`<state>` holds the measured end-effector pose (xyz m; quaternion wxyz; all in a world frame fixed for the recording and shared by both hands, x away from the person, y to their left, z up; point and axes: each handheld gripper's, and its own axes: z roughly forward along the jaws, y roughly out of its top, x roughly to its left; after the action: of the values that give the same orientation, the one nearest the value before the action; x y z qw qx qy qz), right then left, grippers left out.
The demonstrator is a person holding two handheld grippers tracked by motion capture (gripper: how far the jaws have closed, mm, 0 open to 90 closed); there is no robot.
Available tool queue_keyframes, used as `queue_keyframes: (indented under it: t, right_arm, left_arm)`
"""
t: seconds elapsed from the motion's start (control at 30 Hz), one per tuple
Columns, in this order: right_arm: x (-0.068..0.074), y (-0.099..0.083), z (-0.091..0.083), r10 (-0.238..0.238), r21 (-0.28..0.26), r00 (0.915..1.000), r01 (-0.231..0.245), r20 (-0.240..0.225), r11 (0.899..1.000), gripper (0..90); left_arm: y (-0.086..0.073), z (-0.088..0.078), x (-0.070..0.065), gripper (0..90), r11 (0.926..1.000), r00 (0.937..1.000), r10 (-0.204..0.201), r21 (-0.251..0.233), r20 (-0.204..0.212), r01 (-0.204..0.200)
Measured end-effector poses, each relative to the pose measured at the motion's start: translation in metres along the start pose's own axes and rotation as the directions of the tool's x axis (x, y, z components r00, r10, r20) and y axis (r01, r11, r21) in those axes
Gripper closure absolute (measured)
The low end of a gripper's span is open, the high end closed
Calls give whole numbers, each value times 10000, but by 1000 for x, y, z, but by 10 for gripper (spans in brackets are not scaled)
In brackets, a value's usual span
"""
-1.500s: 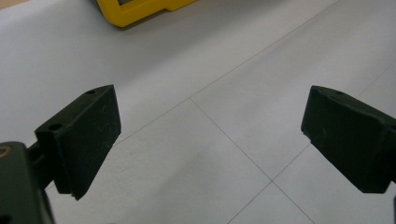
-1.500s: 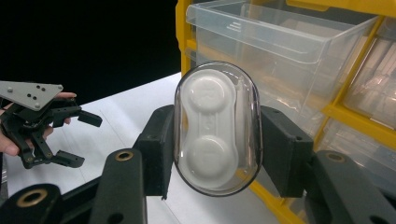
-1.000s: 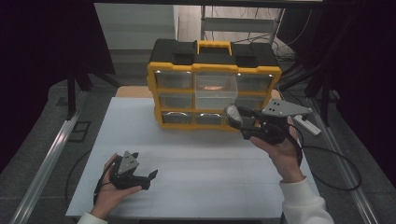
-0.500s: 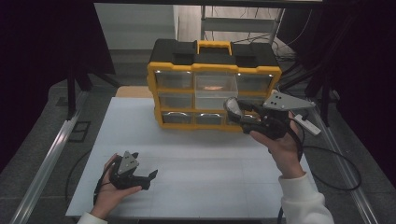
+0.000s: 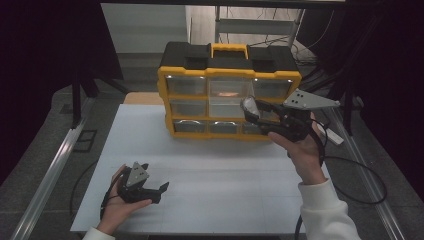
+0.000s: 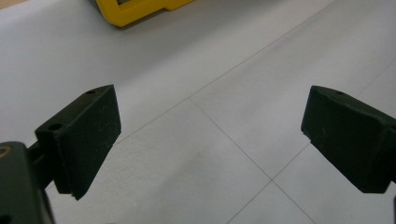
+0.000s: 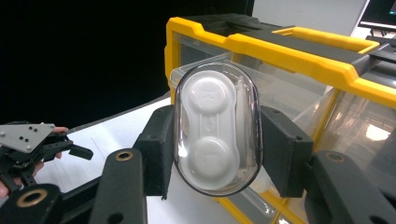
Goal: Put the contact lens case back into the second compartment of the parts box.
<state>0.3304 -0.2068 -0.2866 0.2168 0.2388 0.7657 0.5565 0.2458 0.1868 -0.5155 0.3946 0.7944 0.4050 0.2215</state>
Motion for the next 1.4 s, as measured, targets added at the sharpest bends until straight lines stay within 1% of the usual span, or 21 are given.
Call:
queue_keyframes:
  t: [0.17, 0.5, 0.57, 0.6, 0.7, 0.73, 0.77, 0.8, 0.93, 0.97, 1.03, 1.1, 1.2, 1.4]
  right_arm:
    - [-1, 4, 3, 38, -35, 10000, -38, 42, 10000, 487]
    - [-8, 11, 14, 37, 110, 9997, -39, 227, 9999, 487]
    - [-9, 11, 15, 66, 62, 9998, -67, 193, 10000, 487]
    - [-9, 12, 15, 64, 130, 9998, -67, 202, 9999, 487]
    - [-13, 14, 18, 258, 33, 9993, -259, 273, 9997, 487]
    - [-14, 15, 18, 257, 88, 9991, -260, 332, 9996, 486]
    - [-14, 16, 20, 359, -62, 9990, -357, 284, 9993, 487]
    - [-16, 18, 20, 302, 109, 9987, -306, 401, 9995, 487]
    - [-18, 21, 25, 364, 96, 9986, -368, 380, 9993, 487]
    - [-18, 22, 26, 352, 112, 9980, -359, 526, 9993, 487]
    - [-20, 23, 28, 402, 65, 9984, -405, 399, 9992, 487]
    - [-20, 25, 30, 389, 127, 9983, -395, 443, 9991, 487]
    - [-21, 26, 33, 440, 17, 9981, -441, 430, 9990, 486]
    - [-22, 32, 37, 425, 85, 9980, -430, 470, 9990, 486]
  left_arm:
    - [0, 0, 0, 55, 10000, 10000, -11, 2, -6, 11]
    - [0, 0, 1, 55, 10000, 10000, -24, -3, 1, 24]
    - [0, 0, 1, 55, 10000, 10000, -26, -4, 3, 26]
    - [0, 0, 1, 55, 10000, 10000, -33, -8, 7, 33]
    - [0, 0, 0, 55, 10000, 10000, -9, 17, 33, 9]
    - [0, 0, 0, 55, 10000, 10000, 8, 21, 33, -8]
    - [0, 0, 0, 55, 10000, 10000, 13, 10, 19, -13]
    - [0, 0, 0, 55, 10000, 10000, -5, 5, 16, 5]
    - [-1, 0, 1, 55, 10000, 10000, -35, -3, 16, 35]
    - [-1, 0, 1, 55, 10000, 10000, -24, -4, 18, 24]
    - [-1, 0, 1, 55, 10000, 10000, -24, -10, 32, 24]
    - [-1, 0, 1, 55, 10000, 10000, -33, -9, 37, 33]
    - [-1, 0, 1, 55, 10000, 10000, -37, -15, 36, 38]
    - [-1, 0, 1, 55, 10000, 10000, -35, -9, 26, 35]
